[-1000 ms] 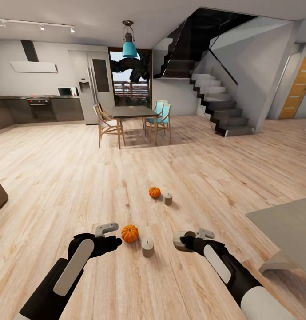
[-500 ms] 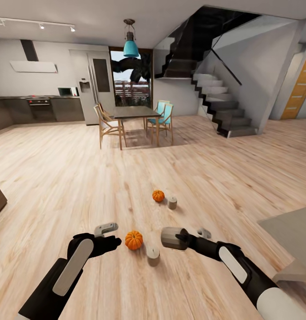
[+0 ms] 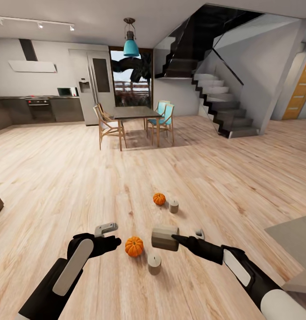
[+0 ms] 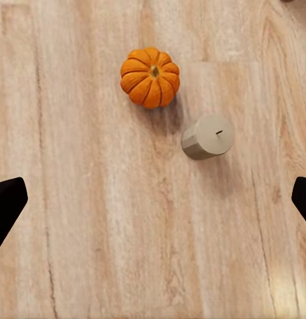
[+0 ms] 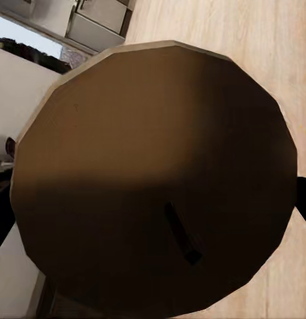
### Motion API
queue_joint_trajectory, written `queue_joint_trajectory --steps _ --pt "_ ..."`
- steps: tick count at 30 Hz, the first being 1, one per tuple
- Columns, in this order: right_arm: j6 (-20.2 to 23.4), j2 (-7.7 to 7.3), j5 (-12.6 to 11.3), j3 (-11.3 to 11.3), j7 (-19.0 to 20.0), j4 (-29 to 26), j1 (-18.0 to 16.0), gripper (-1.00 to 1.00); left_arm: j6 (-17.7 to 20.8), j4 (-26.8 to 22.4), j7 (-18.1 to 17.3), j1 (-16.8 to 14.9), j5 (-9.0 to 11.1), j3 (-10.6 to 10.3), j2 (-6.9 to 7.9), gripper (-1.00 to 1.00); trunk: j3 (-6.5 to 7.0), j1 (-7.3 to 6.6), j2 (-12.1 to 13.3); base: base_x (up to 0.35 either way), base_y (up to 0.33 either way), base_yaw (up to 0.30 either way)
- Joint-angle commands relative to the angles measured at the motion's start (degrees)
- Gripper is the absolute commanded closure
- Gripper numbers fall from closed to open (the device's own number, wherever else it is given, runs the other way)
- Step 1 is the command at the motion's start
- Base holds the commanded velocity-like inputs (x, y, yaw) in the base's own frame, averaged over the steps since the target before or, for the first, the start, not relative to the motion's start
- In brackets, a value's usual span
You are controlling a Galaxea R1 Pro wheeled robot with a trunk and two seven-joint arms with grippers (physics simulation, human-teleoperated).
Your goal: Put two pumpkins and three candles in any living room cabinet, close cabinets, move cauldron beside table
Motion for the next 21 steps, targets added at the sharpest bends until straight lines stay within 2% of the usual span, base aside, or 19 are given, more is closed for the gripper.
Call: queue_joint_trajectory --steps 1,7,14,18,21 --pt "0.6 -0.07 -0.8 0.2 0.8 0.2 -0.1 1.0 0.0 -0.1 0.6 -0.1 0.5 -0.1 0.03 -1.0 -0.05 -0.01 0.0 0.088 0.0 0.0" --pt "0.6 -0.08 -0.8 0.2 2.6 0.6 -0.1 1.0 0.1 0.6 0.5 -0.1 0.5 -0.1 0.1 -1.0 -0.05 -0.01 0.0 0.202 0.0 0.0" --pt "-0.1 -0.17 -0.8 0.0 4.1 1.7 -0.1 1.0 0.1 0.8 0.5 -0.1 0.5 -0.1 0.1 -1.0 -0.05 -0.01 0.0 0.033 0.0 0.0" --pt "-0.2 -0.17 -0.8 -1.6 4.1 2.8 -0.1 1.0 0.1 0.8 0.5 -0.1 0.5 -0.1 0.1 -1.0 0.06 -0.01 0.0 0.002 0.0 -0.034" --pt "-0.2 -0.17 -0.8 -3.1 4.2 3.9 -0.1 1.0 0.1 0.8 0.5 -0.1 0.5 -0.1 0.1 -1.0 0.17 -0.01 0.0 0.0 0.087 -0.202"
